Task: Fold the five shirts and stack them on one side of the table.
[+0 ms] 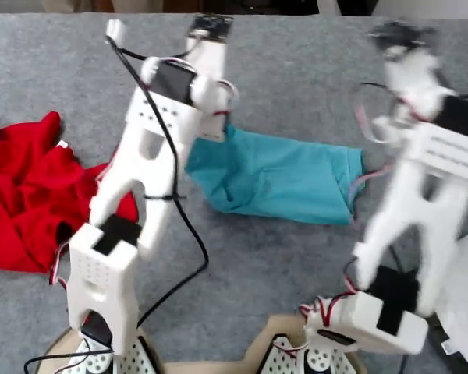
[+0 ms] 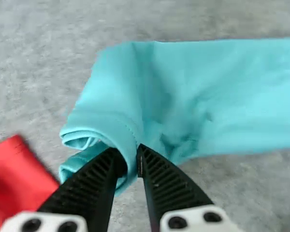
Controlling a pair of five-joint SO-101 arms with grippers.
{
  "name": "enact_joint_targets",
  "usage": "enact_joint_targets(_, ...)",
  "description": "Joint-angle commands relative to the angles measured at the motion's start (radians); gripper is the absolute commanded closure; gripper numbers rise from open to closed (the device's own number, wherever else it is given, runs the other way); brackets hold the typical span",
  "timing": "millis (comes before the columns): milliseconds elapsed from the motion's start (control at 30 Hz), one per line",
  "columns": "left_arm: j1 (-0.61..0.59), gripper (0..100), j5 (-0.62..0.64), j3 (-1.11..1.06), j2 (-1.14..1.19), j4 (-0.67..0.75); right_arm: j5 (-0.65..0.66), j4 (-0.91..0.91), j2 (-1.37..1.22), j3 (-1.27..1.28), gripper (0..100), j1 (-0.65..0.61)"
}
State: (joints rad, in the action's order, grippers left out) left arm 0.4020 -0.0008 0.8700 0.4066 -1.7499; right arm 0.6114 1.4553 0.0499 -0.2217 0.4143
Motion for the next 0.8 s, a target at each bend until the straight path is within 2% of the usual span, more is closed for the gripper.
enact_joint_targets(0, 0.112, 98, 0.015, 0.003, -0.084, -0.011, 0.078, 0.002, 0.061, -0.051, 99.4, 0.223)
enact_joint_targets(167, 0.23, 98, 0.046, 0.005, -0.087, -0.009, 0.201, 0.0, 0.054, -0.047, 99.4, 0.467)
enact_joint_targets(333, 0.292, 98, 0.071, 0.006, -0.039, 0.049, 0.275, 0.0, 0.054, -0.045, 99.4, 0.615)
enact_joint_targets(500, 0.295, 98, 0.155, 0.06, 0.05, 0.157, 0.301, -0.002, 0.053, -0.033, 99.4, 0.688)
enact_joint_targets(633, 0.296, 98, 0.229, 0.141, 0.128, 0.264, 0.301, -0.002, 0.053, 0.008, 99.4, 0.7)
enact_joint_targets(767, 0.344, 98, 0.265, 0.218, 0.205, 0.284, 0.301, -0.038, 0.061, 0.059, 99.4, 0.7)
